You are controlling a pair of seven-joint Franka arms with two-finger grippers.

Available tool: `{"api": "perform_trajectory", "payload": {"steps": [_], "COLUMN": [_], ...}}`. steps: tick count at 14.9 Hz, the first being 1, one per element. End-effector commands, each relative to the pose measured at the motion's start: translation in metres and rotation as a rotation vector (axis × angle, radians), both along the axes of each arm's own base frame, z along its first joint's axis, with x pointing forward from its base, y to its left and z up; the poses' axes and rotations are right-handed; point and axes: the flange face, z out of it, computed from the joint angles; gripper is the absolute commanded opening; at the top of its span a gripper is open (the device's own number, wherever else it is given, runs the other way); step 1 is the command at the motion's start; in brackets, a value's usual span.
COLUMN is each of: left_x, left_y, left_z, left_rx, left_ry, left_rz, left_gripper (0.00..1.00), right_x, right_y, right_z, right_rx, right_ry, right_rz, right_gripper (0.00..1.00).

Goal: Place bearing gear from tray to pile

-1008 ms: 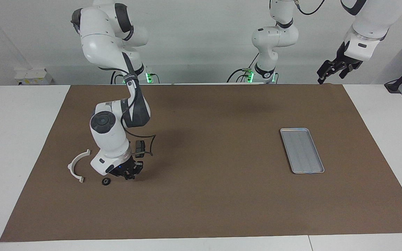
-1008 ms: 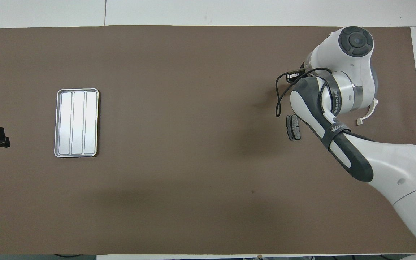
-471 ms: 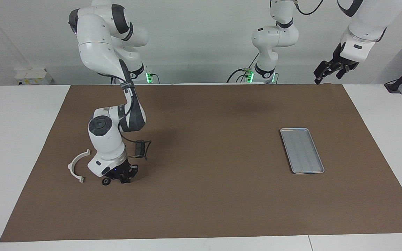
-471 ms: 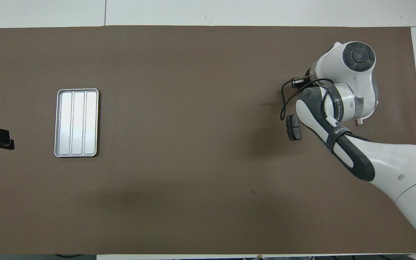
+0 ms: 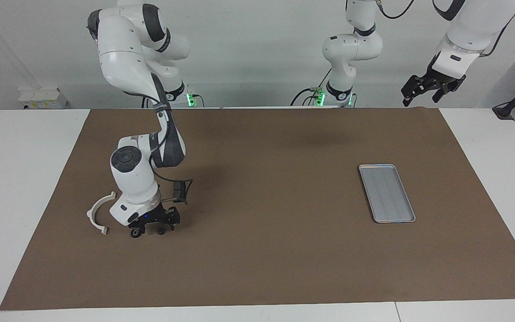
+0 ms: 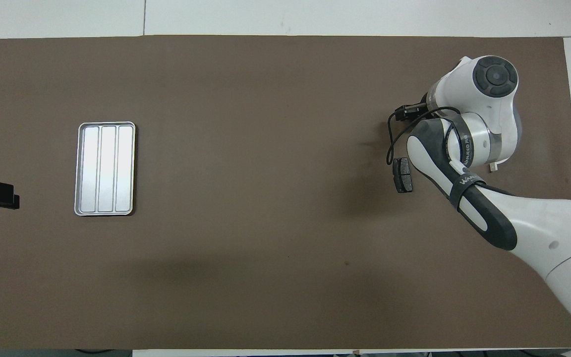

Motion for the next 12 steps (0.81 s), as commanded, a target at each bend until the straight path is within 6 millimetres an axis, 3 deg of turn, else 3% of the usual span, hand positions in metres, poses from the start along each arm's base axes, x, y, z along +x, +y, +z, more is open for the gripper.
{"api": "perform_trajectory", "payload": {"steps": [1, 4, 6, 7, 9, 12], "left_x": [-0.007, -0.006, -0.007, -0.007, -0.007, -0.003], "left_y": [0.001, 0.002, 0.002, 0.004, 0.004, -0.001], "left_z": [0.001, 0.002, 0.002, 0.002, 0.001, 0.003], "left_rx": [-0.021, -0.02, -0.02, -0.021, -0.023, -0.061], "left_ry": [-0.029, -0.038, -0.035, -0.035, -0.035, -0.071], "left_rz": [-0.015, -0.005, -0.004, -0.003, -0.007, 0.001], "left_gripper": [1.0, 1.0, 1.0, 1.0, 1.0, 1.0], "right_x": [-0.005, -0.009, -0.013, -0.013, -0.027, -0.059], "right_y": [-0.001, 0.005, -0.004, -0.011, -0.005, -0.008], "right_z": [0.019, 0.044, 0.065, 0.083, 0.123, 0.189], "right_rx": [-0.013, -0.021, -0.016, -0.021, -0.021, 0.025], "right_ry": [-0.006, -0.012, 0.009, 0.011, 0.024, 0.059], "right_rz": [0.01, 0.021, -0.003, -0.014, -0.009, -0.039], "right_gripper": [1.0, 1.0, 1.0, 1.0, 1.0, 1.0]}}
